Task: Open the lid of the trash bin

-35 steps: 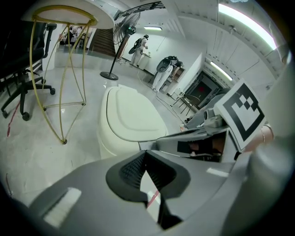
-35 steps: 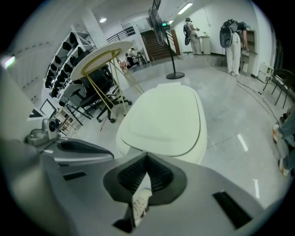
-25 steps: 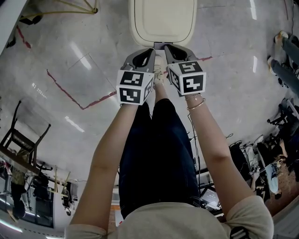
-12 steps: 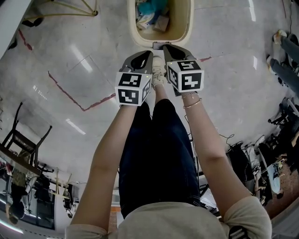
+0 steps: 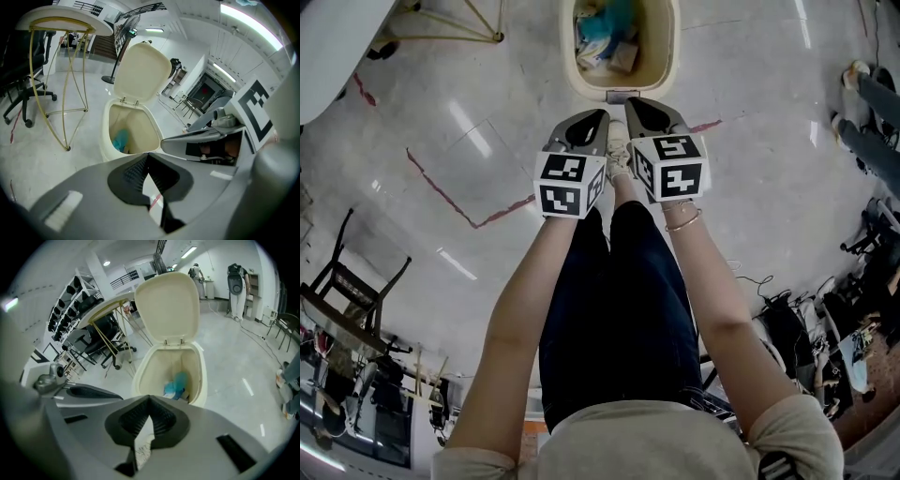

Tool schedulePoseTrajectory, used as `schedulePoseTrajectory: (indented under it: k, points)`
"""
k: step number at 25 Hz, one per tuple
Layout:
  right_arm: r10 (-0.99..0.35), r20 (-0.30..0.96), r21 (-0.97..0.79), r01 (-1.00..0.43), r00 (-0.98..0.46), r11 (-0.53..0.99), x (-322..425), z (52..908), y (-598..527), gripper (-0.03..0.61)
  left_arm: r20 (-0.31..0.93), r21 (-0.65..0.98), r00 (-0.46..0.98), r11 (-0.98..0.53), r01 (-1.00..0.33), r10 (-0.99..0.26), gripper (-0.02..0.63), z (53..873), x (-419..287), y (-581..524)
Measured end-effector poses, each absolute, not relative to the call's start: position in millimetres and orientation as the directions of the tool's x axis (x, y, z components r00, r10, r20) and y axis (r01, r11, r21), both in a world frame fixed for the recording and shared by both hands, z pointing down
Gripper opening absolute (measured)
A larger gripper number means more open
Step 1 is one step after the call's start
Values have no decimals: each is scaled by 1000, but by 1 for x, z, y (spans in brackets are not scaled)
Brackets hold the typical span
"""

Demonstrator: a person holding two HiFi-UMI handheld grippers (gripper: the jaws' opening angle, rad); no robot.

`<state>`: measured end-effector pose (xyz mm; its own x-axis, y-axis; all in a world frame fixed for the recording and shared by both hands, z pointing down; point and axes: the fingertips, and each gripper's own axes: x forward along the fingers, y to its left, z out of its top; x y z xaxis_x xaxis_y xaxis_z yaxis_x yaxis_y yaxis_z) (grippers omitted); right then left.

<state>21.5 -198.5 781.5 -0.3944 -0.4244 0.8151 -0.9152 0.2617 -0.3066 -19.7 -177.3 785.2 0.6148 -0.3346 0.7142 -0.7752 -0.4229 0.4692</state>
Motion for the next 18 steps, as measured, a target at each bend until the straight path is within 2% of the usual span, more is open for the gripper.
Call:
schedulePoseTrajectory:
  k: [7, 18]
  points:
    - [-467, 797, -289, -921, -383, 263, 29, 713, -189, 8, 699, 462, 609, -413, -785, -375, 9, 720, -28, -182]
    - [-545, 744, -269, -920, -386, 284, 38, 591, -199, 8, 646, 415, 641, -514, -751, -415, 9, 603, -22, -213]
